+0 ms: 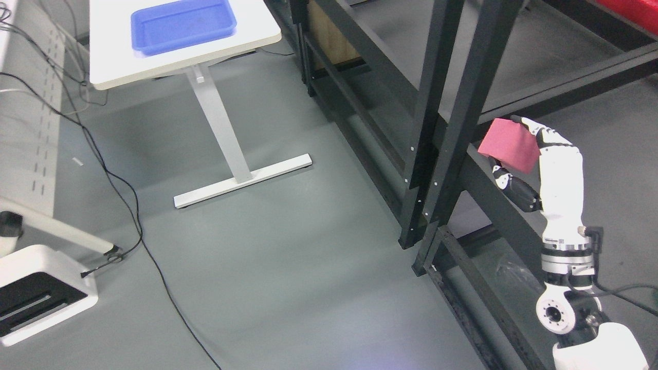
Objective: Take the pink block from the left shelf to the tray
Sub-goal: 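Carry the pink block in the right hand toward the blue tray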
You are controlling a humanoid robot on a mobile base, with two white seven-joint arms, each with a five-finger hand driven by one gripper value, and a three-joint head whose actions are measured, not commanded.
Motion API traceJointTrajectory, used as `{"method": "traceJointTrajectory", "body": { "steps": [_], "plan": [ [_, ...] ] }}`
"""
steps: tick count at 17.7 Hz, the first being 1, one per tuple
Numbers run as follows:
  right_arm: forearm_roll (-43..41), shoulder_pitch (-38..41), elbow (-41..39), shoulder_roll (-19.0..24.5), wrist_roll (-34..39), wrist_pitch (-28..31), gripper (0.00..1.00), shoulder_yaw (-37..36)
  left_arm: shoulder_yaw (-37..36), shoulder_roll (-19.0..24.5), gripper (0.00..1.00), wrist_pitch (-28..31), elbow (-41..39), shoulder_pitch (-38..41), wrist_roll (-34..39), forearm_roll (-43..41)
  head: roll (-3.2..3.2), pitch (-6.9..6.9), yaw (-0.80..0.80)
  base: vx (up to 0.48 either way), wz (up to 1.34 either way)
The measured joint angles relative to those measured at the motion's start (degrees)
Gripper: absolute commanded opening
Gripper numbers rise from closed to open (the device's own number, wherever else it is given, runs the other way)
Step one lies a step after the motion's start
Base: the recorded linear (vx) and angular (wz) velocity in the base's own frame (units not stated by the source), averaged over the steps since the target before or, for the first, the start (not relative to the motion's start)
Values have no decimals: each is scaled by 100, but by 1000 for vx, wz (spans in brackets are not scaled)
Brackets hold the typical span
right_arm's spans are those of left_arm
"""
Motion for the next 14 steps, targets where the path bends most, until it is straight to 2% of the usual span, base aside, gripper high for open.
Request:
{"method": "traceJointTrajectory", "body": {
  "steps": [14],
  "plan": [
    [-2, 2, -12, 0, 0, -2, 5, -3, 0, 0, 100, 11, 0, 0, 0, 0, 0, 2, 0, 2, 374]
  ]
}}
